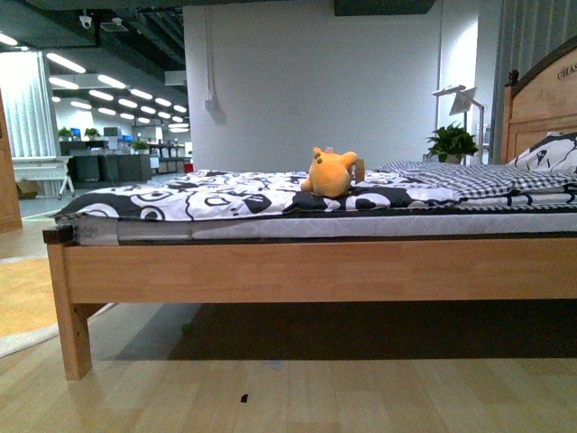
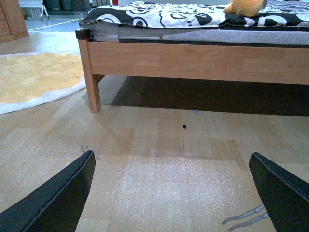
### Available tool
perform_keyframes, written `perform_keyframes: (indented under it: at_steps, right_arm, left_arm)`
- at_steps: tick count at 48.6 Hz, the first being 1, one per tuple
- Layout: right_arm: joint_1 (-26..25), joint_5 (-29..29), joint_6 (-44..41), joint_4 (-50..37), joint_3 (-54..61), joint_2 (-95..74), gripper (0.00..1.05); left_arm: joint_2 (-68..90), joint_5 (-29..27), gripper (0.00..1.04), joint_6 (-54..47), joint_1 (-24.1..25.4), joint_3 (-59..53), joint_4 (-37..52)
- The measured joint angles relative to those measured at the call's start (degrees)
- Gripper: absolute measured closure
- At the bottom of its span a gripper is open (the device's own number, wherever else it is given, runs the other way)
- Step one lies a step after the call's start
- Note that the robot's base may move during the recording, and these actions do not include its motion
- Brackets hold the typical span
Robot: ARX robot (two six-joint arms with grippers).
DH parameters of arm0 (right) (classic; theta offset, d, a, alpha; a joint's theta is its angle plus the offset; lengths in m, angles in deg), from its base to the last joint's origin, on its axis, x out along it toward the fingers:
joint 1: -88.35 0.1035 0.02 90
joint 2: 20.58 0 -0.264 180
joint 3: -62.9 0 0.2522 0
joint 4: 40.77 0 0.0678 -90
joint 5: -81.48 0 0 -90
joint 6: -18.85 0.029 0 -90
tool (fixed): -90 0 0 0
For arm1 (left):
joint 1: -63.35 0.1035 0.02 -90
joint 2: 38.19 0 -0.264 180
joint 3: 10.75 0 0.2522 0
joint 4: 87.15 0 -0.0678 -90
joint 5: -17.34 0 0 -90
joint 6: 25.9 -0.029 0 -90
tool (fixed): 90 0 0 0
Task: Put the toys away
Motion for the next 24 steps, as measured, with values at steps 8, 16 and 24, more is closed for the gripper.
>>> perform_keyframes:
  at_steps: [8,16,24]
  right_arm:
    - [0.00,0.00,0.00,0.00,0.00,0.00,0.00]
    - [0.00,-0.02,0.00,0.00,0.00,0.00,0.00]
    - [0.00,0.00,0.00,0.00,0.00,0.00,0.00]
  left_arm:
    - [0.00,0.00,0.06,0.00,0.00,0.00,0.00]
    - [0.00,0.00,0.06,0.00,0.00,0.00,0.00]
    - [0.00,0.00,0.06,0.00,0.00,0.00,0.00]
